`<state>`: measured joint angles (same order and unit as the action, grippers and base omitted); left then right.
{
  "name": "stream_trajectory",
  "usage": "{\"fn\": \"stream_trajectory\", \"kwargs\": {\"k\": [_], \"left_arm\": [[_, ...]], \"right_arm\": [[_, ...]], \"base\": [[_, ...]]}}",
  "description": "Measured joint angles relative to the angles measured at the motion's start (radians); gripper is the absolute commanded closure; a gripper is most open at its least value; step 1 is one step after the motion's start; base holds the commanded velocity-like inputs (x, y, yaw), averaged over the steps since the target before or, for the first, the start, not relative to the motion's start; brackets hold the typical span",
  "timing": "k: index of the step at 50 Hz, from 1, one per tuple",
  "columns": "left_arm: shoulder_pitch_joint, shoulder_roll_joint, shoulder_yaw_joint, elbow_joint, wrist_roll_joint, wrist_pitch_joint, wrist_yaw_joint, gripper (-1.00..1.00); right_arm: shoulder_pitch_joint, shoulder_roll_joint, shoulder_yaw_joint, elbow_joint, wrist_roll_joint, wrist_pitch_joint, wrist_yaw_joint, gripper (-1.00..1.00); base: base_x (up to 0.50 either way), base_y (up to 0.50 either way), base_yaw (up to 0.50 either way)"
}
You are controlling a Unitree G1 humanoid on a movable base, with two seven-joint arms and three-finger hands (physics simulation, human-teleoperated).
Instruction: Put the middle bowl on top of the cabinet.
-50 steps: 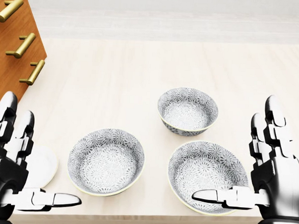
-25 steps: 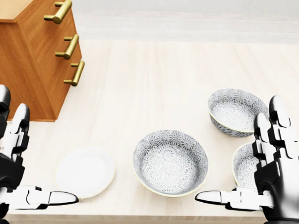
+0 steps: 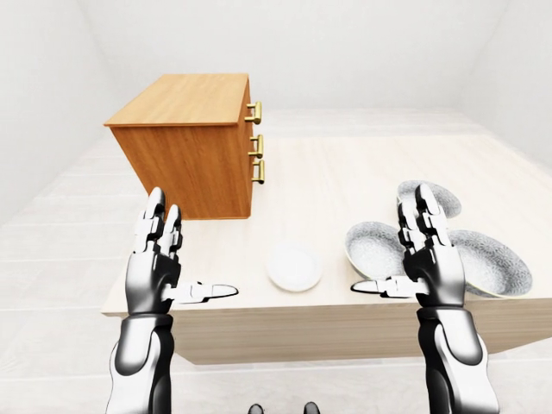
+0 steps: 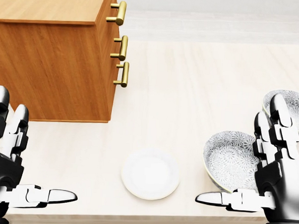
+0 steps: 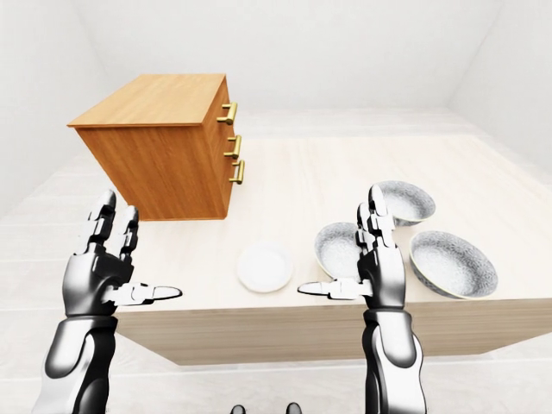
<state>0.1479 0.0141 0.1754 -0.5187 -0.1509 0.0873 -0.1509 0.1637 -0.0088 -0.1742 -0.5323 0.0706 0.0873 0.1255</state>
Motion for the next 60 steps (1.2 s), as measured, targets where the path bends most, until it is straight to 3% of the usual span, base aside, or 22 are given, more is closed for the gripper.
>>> {"fn": "stream_trajectory", "kwargs": {"k": [22, 53, 60], "left_arm": [[0.005, -0.001, 0.004, -0.003, 0.007, 0.0, 0.001, -1.0], [0.02, -0.001, -0.003, -0.015, 0.01, 0.0, -0.017, -1.0], [0.024, -0.002, 0.0, -0.015, 0.009, 0.0, -0.025, -1.0]], "right_arm": [[0.009, 0.002, 0.001, -0.016, -0.001, 0.0, 0.01, -1.0], [0.019, 0.004, -0.006, -0.027, -0.002, 0.0, 0.029, -1.0], [0.024, 0.005, 0.0, -0.026, -0.006, 0.0, 0.035, -1.0]], "base": [[0.0, 0.48, 0.0], [0.0, 0.01, 0.0], [0.32, 0.0, 0.0]]}}
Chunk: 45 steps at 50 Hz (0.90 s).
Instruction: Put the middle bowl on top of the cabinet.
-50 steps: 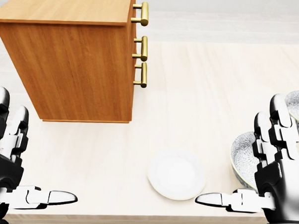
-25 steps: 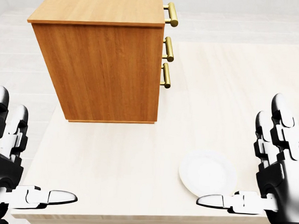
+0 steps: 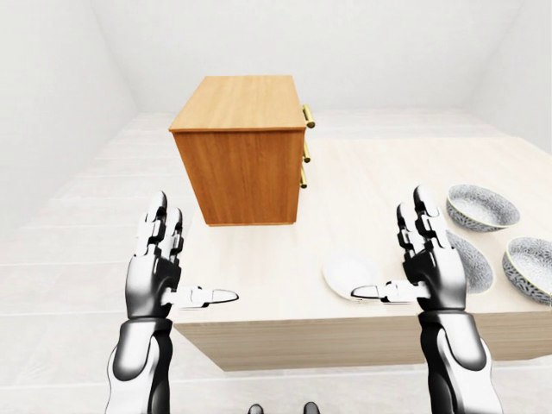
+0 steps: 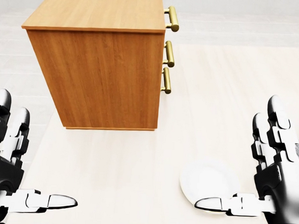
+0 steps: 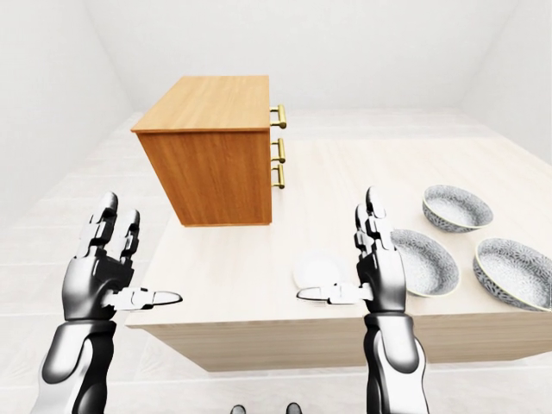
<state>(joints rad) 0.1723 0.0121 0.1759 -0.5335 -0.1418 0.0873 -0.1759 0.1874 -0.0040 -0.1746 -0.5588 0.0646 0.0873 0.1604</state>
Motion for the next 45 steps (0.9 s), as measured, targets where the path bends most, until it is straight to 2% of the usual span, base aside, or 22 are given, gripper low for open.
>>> {"fn": "stream_trajectory", "kwargs": {"k": [6, 19, 29, 40, 45], "left_arm": [[0.003, -0.001, 0.001, -0.002, 0.0, 0.0, -0.006, -1.0], [0.005, -0.003, 0.009, -0.008, -0.003, 0.0, -0.011, -1.0], [0.001, -0.003, 0.012, 0.001, 0.0, 0.0, -0.009, -1.0], [-0.007, -0.001, 0.014, 0.016, 0.001, 0.0, -0.006, -1.0], [-0.008, 0.0, 0.016, 0.02, 0.001, 0.0, -0.004, -1.0]], "right_arm": [[0.001, 0.001, 0.003, 0.001, -0.003, 0.0, 0.002, -1.0], [0.005, 0.003, 0.009, 0.004, -0.007, 0.0, 0.005, -1.0], [0.009, 0.004, 0.011, 0.003, -0.009, 0.0, 0.007, -1.0], [0.01, 0.004, 0.015, 0.008, -0.01, 0.0, 0.007, -1.0], [0.012, 0.004, 0.018, 0.009, -0.012, 0.0, 0.008, -1.0]], "base": [[0.35, 0.0, 0.0], [0.03, 0.0, 0.0], [0.41, 0.0, 0.0], [0.09, 0.0, 0.0], [0.39, 0.0, 0.0]]}}
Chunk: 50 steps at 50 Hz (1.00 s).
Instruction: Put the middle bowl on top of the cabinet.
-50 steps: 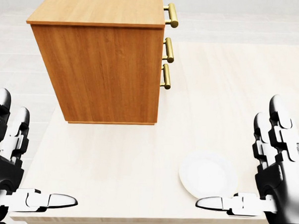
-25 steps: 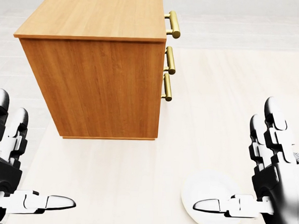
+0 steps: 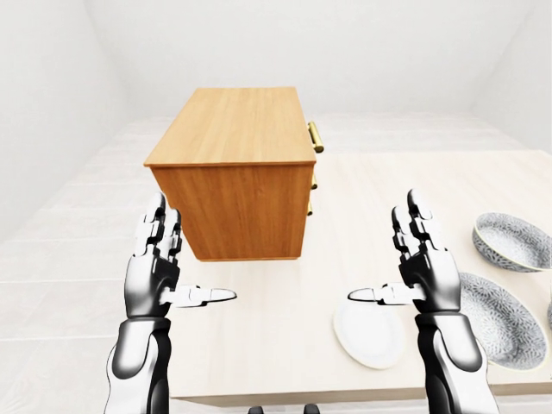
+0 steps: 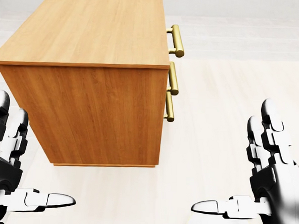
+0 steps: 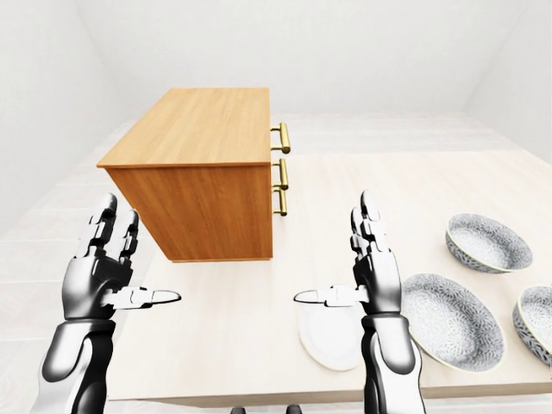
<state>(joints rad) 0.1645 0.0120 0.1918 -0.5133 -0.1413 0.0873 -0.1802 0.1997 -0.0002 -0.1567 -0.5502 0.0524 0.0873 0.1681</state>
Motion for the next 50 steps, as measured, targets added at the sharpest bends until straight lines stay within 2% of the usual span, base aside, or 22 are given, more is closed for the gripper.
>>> {"fn": "stream_trajectory", "kwargs": {"k": [6, 38, 46, 50], "left_arm": [[-0.006, 0.001, 0.001, 0.001, -0.001, 0.0, 0.001, -1.0], [-0.002, 0.002, 0.005, -0.002, 0.0, 0.0, 0.009, -1.0], [-0.007, 0.005, 0.014, -0.004, -0.004, 0.0, 0.006, -1.0], [-0.009, 0.006, 0.018, -0.002, -0.005, 0.0, 0.005, -1.0]], "right_arm": [[-0.003, 0.0, 0.002, 0.003, -0.002, 0.0, 0.001, -1.0], [0.012, -0.001, -0.009, 0.018, -0.009, 0.0, 0.007, -1.0], [0.018, -0.01, -0.019, 0.034, -0.056, -0.001, 0.004, -1.0], [0.025, -0.015, -0.019, 0.046, -0.106, -0.014, 0.001, -1.0]], "base": [[0.42, 0.0, 0.0], [0.0, 0.0, 0.0], [0.0, 0.0, 0.0], [0.0, 0.0, 0.0]]}}
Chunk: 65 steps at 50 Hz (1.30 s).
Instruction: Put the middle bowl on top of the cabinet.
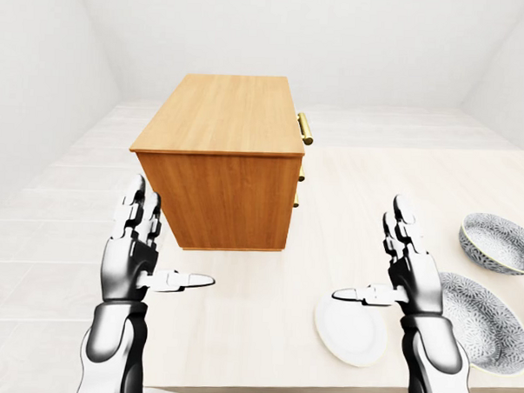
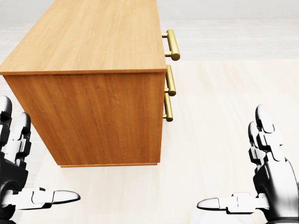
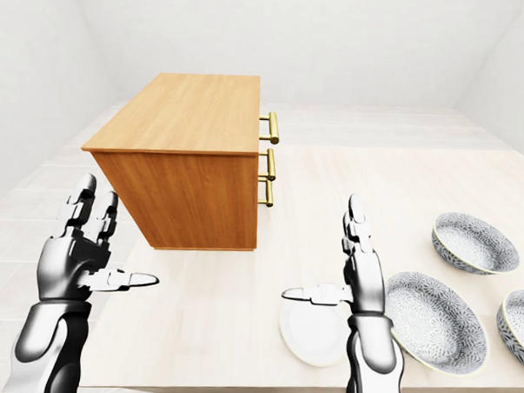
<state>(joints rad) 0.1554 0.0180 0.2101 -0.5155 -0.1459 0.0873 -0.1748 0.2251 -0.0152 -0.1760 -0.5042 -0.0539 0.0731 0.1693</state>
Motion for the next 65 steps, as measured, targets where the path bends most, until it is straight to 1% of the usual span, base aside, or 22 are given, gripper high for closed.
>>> {"fn": "stream_trajectory", "kwargs": {"k": [11, 21, 35, 46, 55, 65], "left_arm": [[-0.01, 0.004, 0.012, 0.019, -0.004, 0.0, -0.002, -1.0], [-0.026, 0.012, 0.024, 0.053, -0.012, 0.0, -0.007, -1.0], [-0.058, 0.027, 0.037, 0.119, -0.024, 0.0, -0.01, -1.0], [-0.077, 0.038, 0.042, 0.166, -0.027, 0.0, -0.003, -1.0], [-0.082, 0.039, 0.027, 0.17, -0.011, 0.0, 0.011, -1.0], [-0.083, 0.038, 0.015, 0.154, 0.0, 0.0, 0.022, -1.0]], "right_arm": [[0.032, -0.007, -0.009, 0.018, -0.152, -0.048, -0.003, -1.0], [0.06, -0.012, -0.033, 0.068, -0.306, -0.106, -0.016, -1.0], [0.089, -0.008, -0.1, 0.089, -0.498, -0.158, -0.042, -1.0], [0.129, 0.009, -0.148, 0.047, -0.677, -0.16, -0.052, -1.0], [0.163, 0.025, -0.233, -0.049, -0.848, -0.16, -0.029, -1.0], [0.208, 0.069, -0.334, -0.113, -1.012, -0.16, -0.004, -1.0]], "base": [[0.0, 0.0, 0.0], [0.0, 0.0, 0.0], [0.0, 0.0, 0.0], [0.0, 0.0, 0.0], [0.0, 0.0, 0.0], [0.0, 0.0, 0.0]]}}
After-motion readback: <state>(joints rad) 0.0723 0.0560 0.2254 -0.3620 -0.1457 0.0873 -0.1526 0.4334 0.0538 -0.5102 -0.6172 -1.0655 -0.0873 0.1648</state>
